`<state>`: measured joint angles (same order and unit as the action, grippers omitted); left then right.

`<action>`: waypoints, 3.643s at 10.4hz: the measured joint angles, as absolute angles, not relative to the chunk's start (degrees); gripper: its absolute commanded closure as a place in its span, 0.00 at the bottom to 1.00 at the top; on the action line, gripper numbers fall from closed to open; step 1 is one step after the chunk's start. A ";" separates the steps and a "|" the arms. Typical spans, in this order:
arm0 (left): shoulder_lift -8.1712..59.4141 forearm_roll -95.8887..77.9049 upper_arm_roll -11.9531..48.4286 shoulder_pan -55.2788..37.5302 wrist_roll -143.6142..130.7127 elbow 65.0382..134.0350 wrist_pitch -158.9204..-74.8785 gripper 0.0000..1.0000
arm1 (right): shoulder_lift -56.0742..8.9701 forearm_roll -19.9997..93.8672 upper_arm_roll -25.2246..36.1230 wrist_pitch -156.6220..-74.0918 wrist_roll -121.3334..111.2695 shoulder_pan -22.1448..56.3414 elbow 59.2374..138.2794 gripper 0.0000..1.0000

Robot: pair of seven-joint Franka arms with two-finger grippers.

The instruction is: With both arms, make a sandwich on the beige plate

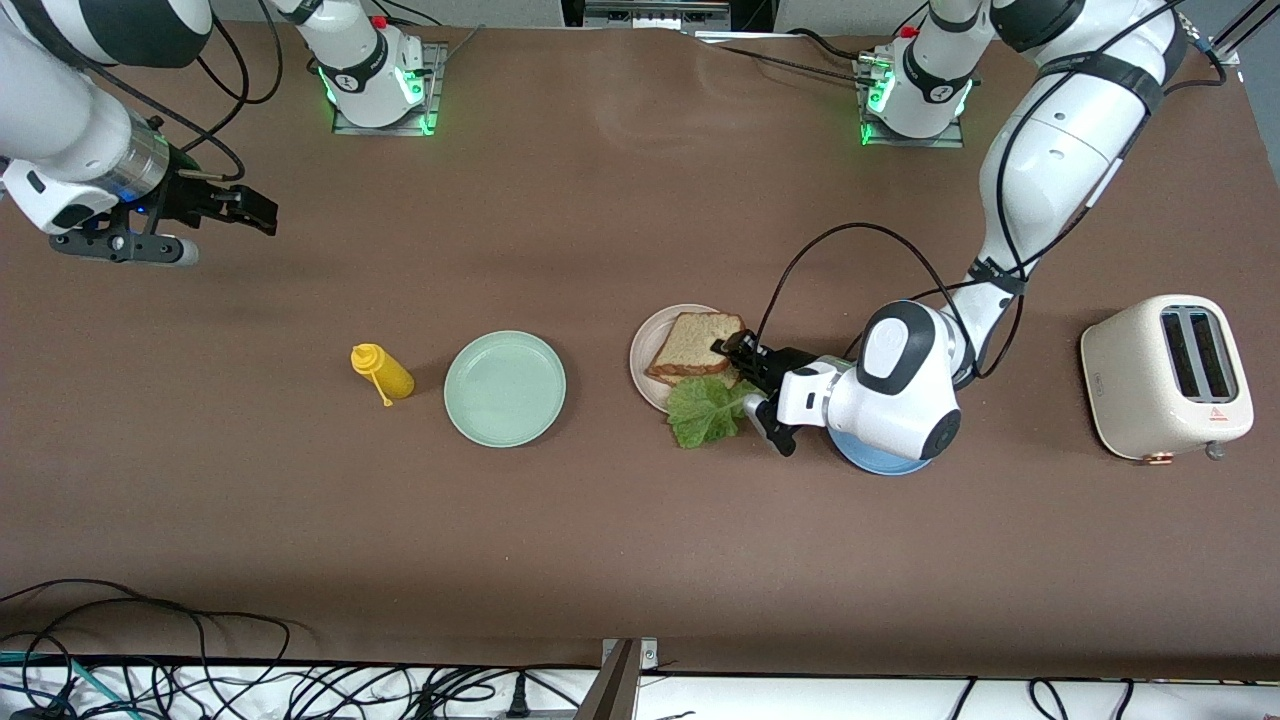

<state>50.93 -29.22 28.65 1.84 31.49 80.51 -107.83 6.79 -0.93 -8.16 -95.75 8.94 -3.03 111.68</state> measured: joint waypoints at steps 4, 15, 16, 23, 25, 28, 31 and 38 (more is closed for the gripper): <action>50.95 -27.05 27.67 1.11 31.87 79.76 -109.35 0.00 | 7.20 -1.01 -9.74 -94.74 8.90 -3.16 110.12 0.00; 46.26 -10.25 27.19 1.77 31.48 76.61 -109.87 0.00 | 2.91 -1.04 -9.80 -92.81 5.71 -5.67 104.33 0.00; 43.70 -7.80 26.64 2.17 29.27 76.18 -109.63 0.00 | 2.90 -1.04 -8.43 -92.81 4.25 -5.81 104.17 0.00; 24.74 3.94 24.55 0.67 -5.67 76.58 -96.80 0.00 | 2.92 -1.04 -5.03 -92.24 0.08 -6.03 103.57 0.00; 17.23 4.07 16.88 -0.91 -6.58 78.53 -96.13 0.00 | 2.90 -1.04 -5.14 -92.13 0.08 -5.99 103.54 0.00; 6.90 4.06 5.20 -1.84 -5.60 85.01 -95.59 0.00 | 2.80 -1.04 -5.22 -92.01 0.00 -5.95 103.53 0.00; 2.45 4.02 2.12 -1.76 -3.91 90.92 -95.72 0.00 | 2.79 -1.04 -5.22 -91.84 -0.03 -5.94 103.52 0.00; 0.33 -0.76 1.64 -1.46 -3.95 94.03 -95.30 0.00 | 2.93 -0.99 -9.44 -91.63 0.41 -5.63 101.79 0.00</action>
<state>0.33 -0.76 1.64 -1.46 -3.95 94.03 -95.30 2.93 -0.99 -9.44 -91.63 0.41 -5.63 101.79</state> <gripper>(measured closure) 0.000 0.000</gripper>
